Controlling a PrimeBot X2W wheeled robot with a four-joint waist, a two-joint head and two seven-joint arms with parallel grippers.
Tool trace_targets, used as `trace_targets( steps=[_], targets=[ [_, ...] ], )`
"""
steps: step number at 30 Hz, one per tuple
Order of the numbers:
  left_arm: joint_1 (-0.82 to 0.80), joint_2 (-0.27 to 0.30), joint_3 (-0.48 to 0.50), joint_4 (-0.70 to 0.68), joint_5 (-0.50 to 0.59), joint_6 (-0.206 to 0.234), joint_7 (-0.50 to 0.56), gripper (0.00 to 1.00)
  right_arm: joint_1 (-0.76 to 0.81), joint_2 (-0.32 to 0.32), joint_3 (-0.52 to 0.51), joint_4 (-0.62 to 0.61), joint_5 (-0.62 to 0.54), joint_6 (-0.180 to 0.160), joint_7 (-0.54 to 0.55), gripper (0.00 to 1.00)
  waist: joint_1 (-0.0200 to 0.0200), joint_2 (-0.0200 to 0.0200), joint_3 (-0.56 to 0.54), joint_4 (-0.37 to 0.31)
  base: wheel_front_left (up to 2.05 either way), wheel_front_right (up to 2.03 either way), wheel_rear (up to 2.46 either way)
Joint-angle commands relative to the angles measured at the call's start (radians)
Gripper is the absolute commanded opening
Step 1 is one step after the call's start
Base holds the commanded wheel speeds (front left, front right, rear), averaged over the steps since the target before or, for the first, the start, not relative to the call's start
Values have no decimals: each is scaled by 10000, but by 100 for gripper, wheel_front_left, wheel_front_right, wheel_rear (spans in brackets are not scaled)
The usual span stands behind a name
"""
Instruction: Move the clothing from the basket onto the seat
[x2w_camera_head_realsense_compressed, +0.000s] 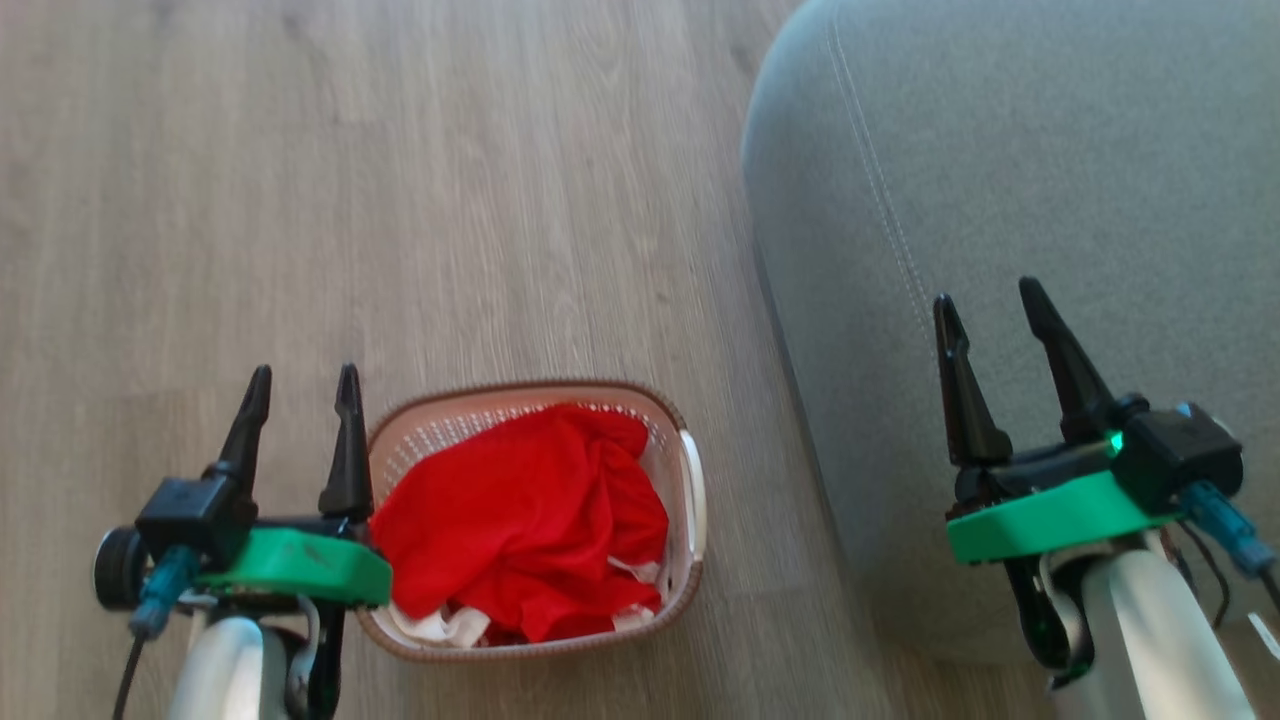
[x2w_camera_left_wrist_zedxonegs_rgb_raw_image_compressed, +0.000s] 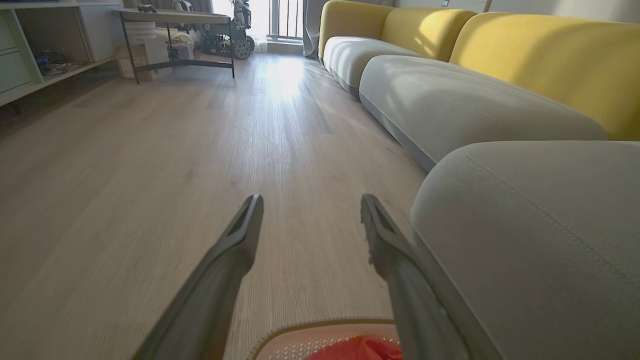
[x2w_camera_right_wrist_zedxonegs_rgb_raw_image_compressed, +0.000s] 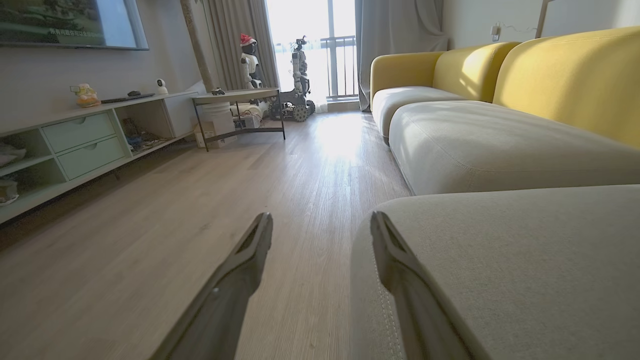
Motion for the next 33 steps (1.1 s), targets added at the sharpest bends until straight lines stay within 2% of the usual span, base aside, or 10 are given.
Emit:
trace_targets(
  steps=[1,8,33],
  targets=[
    [-439,216,363,-188,-68,-63,-124,100,-384,-52,249,-426,36,-2,-92,100,-1,0,311,-145,0,0,0],
    [-1026,409,278,561,0,-163,-124,100,-791,-76,344,-1071,13,-2,-92,100,-1,0,1039,-312,0,0,0],
    [-4045,1022,-503,5082,91,-494,-124,100,-2371,120,245,-2823,288,-2,-92,100,-1,0,4322,-805,0,0,0]
  ],
)
